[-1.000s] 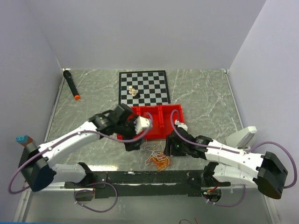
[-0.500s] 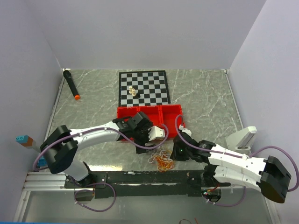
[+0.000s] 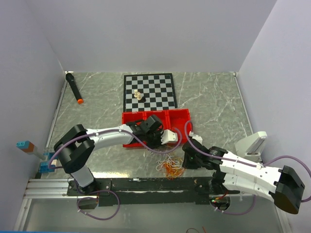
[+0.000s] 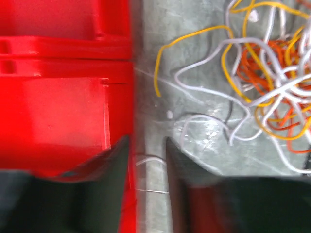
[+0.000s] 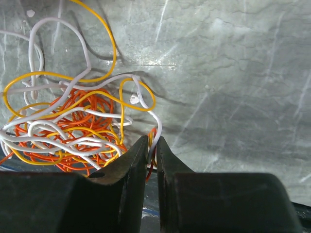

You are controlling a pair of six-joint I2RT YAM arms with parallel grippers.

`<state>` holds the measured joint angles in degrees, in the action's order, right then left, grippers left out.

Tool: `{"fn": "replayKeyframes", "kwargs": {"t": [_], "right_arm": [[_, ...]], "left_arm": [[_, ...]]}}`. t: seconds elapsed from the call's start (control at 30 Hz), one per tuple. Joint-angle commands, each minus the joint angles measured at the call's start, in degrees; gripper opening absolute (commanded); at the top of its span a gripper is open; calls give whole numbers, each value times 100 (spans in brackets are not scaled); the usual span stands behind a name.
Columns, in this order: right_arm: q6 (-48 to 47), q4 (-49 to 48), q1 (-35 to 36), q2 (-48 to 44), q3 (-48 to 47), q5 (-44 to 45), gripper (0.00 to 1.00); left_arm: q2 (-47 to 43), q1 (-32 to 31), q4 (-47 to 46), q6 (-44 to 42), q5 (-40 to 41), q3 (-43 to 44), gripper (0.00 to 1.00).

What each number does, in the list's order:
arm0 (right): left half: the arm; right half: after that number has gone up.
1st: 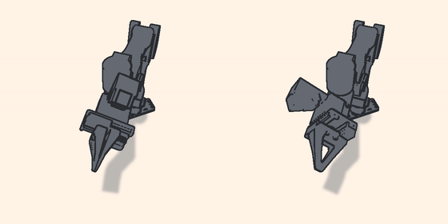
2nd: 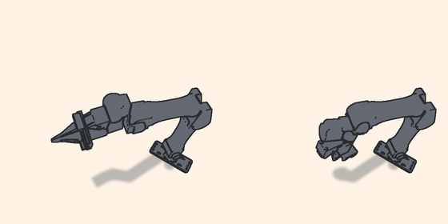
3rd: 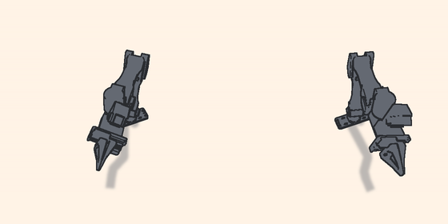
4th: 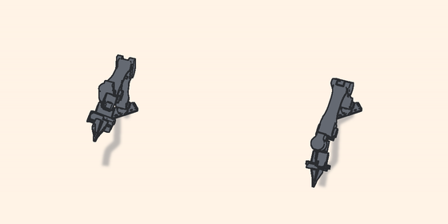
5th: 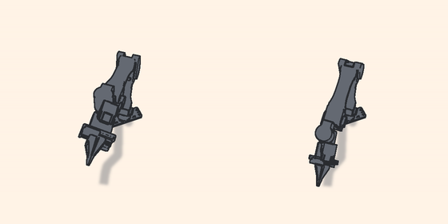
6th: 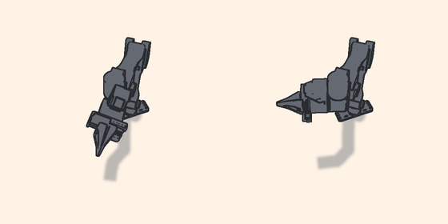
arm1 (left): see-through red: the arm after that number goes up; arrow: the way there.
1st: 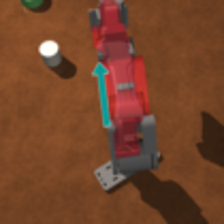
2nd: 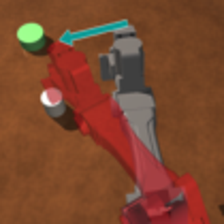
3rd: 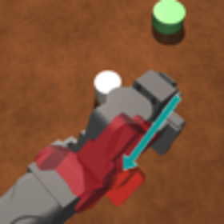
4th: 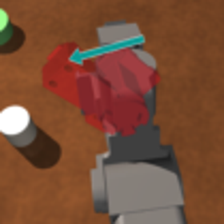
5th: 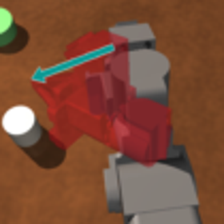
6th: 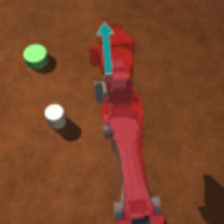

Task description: Untangle the cables

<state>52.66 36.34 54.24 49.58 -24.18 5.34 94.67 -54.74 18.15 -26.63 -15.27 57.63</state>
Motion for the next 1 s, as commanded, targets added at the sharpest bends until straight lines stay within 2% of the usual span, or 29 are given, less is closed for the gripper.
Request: {"fn": "replayKeyframes", "kwargs": {"t": [0.0,0.07,0.17,0.3,0.33,0.43,0.57,0.73,0.97], "right_arm": [[33,321,60,-151,-271,204,19],[25,348,52,-142,-315,204,19],[16,400,52,-186,-350,248,19],[-19,462,52,-343,-385,318,20],[-28,453,52,-370,-394,327,20],[-55,418,52,-335,-447,344,20],[-55,322,52,-142,-526,388,20],[-81,260,52,-19,-561,415,20],[-99,304,52,-133,-482,459,19]], "left_arm": [[8,-107,153,9,-169,56,28],[-159,-168,293,53,-231,-23,29],[-466,-300,522,97,-284,-137,38],[-783,-432,654,220,-144,-217,65],[-827,-432,637,255,5,-173,67],[-924,-406,515,290,436,-32,68],[-924,-362,347,325,612,38,67],[-1020,-379,741,194,78,-23,57],[-1100,-686,1103,35,-319,-348,58]]}}
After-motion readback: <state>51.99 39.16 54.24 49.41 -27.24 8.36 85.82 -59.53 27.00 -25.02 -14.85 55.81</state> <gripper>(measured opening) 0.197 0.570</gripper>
